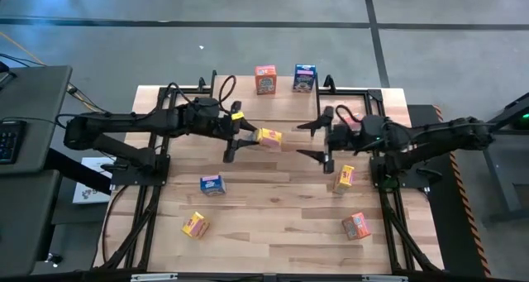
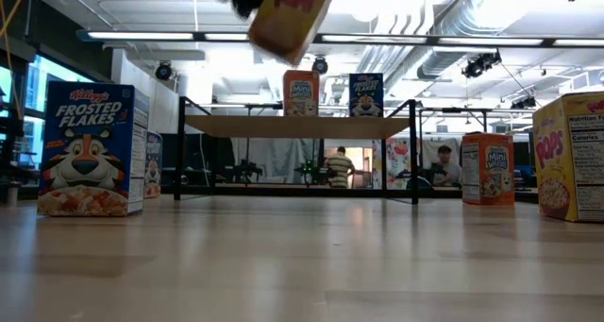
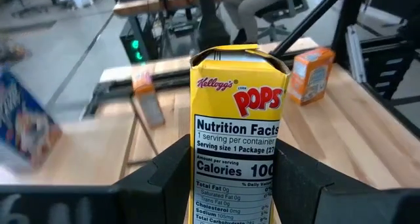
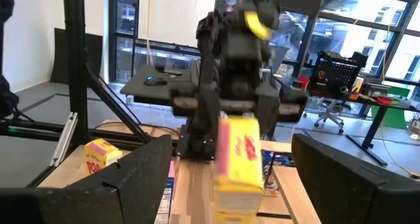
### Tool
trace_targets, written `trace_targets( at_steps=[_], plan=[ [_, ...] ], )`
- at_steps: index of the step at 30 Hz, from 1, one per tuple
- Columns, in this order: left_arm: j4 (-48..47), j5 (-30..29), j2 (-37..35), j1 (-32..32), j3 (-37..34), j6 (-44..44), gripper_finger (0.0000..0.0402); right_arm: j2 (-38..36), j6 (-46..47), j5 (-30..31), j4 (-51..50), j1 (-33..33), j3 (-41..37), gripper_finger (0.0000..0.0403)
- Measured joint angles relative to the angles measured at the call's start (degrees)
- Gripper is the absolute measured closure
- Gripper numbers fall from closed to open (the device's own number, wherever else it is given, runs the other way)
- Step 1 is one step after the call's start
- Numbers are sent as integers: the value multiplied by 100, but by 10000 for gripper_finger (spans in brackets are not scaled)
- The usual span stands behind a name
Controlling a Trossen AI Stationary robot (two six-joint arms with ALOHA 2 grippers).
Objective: Stack cereal on shelf
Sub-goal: Put the middle yellow cereal box on the shelf
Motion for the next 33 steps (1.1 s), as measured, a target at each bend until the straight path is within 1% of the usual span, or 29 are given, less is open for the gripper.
trace_targets(
  at_steps=[3,5,8,11,16,18,23,27,30,33],
  plan=[
    [611,-28,-171,332,-507,64,237,-285,2,-3,-262,0,0,95],
    [798,-9,-327,575,-763,123,237,-440,1,-2,-415,0,0,95],
    [1313,8,-516,964,-997,282,237,-637,-10,3,-663,0,2,95],
    [1486,115,-617,1466,-1107,323,237,-771,-11,4,-892,0,2,95],
    [1640,959,-563,2451,-1115,315,237,-847,-13,5,-1151,0,2,95],
    [1677,1212,-515,2788,-1115,261,237,-839,-14,6,-1226,0,2,95],
    [1855,1957,-493,3487,-1113,34,237,-822,-15,6,-1381,0,2,94],
    [1938,2432,-493,3930,-1140,-165,237,-819,-15,8,-1420,0,2,94],
    [2643,2738,-491,4211,-1477,-545,237,-819,-15,8,-1417,0,2,94],
    [3502,2779,-469,4475,-1845,-863,237,-819,-16,8,-1415,0,2,94]
  ],
)
